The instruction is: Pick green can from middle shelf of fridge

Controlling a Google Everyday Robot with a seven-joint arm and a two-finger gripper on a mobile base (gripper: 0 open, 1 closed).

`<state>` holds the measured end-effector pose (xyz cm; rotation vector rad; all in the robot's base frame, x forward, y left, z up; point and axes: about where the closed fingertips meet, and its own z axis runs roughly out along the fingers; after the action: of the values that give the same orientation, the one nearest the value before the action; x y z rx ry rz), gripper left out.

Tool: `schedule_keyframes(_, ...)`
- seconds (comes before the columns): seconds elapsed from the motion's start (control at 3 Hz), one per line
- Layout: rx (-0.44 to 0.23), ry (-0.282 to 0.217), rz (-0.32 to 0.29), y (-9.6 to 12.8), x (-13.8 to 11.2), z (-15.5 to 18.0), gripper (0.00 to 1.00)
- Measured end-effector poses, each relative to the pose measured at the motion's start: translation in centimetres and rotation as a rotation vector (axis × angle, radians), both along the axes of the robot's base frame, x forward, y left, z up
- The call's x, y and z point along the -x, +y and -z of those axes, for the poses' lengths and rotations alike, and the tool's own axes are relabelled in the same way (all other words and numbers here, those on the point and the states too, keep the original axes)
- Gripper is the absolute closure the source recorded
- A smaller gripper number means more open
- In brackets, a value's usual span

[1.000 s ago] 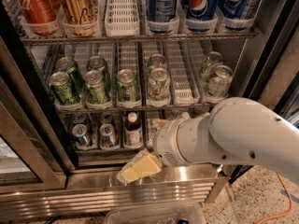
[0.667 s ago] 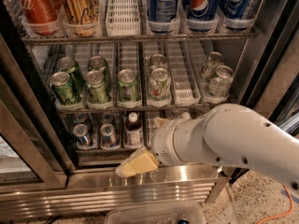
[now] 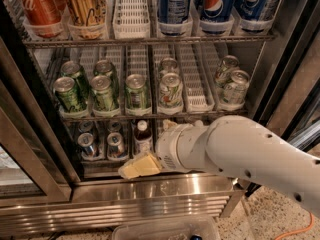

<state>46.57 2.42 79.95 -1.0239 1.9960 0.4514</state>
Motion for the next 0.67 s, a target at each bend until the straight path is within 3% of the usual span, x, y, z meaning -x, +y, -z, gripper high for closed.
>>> schedule_keyframes(0.67,-0.119,-0.005,0.023,3.5,-0.5,0.4,0.0)
